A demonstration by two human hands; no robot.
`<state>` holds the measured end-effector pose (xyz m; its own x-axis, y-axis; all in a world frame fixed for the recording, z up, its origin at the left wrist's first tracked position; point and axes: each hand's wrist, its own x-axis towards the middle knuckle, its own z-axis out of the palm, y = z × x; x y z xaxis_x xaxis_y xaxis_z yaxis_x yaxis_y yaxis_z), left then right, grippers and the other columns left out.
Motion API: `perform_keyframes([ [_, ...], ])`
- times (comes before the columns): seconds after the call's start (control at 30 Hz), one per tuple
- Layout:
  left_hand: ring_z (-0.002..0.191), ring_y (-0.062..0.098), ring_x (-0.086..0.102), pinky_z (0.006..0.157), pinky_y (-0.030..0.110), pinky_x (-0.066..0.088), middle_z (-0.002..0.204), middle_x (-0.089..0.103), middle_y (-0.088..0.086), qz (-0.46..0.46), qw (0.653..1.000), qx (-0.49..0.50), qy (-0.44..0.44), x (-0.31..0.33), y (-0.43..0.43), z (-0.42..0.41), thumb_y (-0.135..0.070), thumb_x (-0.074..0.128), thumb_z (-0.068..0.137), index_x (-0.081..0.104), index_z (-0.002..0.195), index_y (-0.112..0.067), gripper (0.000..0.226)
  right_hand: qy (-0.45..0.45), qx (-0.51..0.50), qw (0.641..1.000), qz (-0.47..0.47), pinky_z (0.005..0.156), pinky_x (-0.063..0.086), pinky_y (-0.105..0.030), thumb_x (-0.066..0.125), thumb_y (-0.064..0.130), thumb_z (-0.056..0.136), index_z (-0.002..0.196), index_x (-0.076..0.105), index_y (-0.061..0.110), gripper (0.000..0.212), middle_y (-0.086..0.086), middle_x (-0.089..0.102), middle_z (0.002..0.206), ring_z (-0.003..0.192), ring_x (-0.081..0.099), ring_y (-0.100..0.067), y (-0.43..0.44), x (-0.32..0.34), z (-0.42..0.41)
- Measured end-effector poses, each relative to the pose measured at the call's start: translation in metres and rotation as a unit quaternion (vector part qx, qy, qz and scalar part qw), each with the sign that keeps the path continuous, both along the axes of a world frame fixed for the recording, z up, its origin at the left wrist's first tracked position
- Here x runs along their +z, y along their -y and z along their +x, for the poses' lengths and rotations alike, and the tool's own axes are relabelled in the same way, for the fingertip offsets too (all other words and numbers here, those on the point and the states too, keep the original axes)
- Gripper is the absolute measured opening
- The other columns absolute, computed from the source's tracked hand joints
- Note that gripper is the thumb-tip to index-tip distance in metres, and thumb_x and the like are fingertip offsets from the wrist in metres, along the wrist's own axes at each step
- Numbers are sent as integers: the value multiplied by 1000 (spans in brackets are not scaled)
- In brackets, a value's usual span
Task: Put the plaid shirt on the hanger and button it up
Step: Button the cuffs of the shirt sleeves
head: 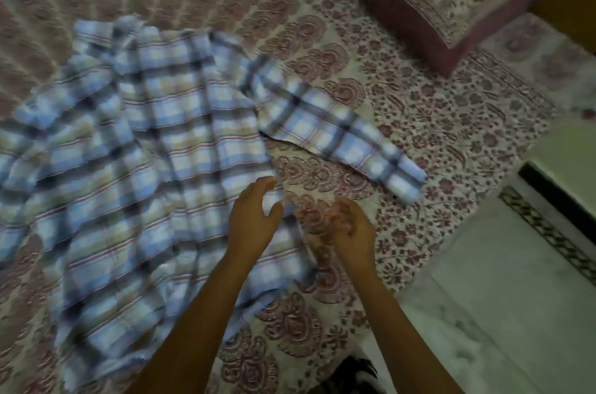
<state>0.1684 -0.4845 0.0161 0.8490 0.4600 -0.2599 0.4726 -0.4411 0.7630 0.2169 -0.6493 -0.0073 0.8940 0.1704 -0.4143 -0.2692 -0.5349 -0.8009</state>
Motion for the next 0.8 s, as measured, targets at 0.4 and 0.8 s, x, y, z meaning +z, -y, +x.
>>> perform_keyframes([
  [0.4, 81, 15, 59, 75, 26, 47, 96, 66, 5, -36, 997, -15, -72, -45, 144, 112, -23, 57, 90, 59, 109, -15, 21, -1, -112, 990, -84, 71, 37, -23, 53, 18, 93, 120, 49, 3, 32, -15, 51, 119, 84, 49, -18, 117, -40, 83],
  [0.8, 113, 23, 57, 90, 29, 47, 124, 59, 13, -486, 812, 285, -154, -58, 178, 168, -11, 50, 93, 50, 125, -4, 32, -98, -207, 970, 84, 72, 51, -35, 54, 5, 88, 73, 57, 22, 23, -5, 63, 77, 74, 59, -20, 118, -51, 98],
])
